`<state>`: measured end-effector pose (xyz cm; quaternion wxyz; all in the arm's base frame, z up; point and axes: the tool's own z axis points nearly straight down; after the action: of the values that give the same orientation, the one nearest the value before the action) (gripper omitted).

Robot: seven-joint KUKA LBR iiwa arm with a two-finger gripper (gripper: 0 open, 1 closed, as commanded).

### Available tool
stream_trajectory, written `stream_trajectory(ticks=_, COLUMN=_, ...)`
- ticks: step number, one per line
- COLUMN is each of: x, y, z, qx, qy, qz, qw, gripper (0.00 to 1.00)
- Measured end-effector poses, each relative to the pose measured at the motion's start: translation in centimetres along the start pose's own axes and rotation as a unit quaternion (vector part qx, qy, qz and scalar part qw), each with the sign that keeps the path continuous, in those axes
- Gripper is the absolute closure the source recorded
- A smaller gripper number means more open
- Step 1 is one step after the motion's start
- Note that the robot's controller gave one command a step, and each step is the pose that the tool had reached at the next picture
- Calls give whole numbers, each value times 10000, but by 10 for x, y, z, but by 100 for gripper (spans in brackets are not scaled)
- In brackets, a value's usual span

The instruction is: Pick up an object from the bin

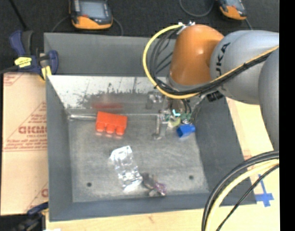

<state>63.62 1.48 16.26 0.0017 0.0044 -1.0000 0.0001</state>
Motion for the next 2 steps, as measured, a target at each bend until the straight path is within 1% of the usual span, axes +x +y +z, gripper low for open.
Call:
stream_trajectory(ticks=1, x=13, y=-74, z=70, qx=15, qy=-6, qz=-678, qw=9977, gripper=0)
stream_trajectory(ticks=2, x=0, y=-138, z=84, qx=-5, qy=-46, qz=-952, qw=9954, gripper=0)
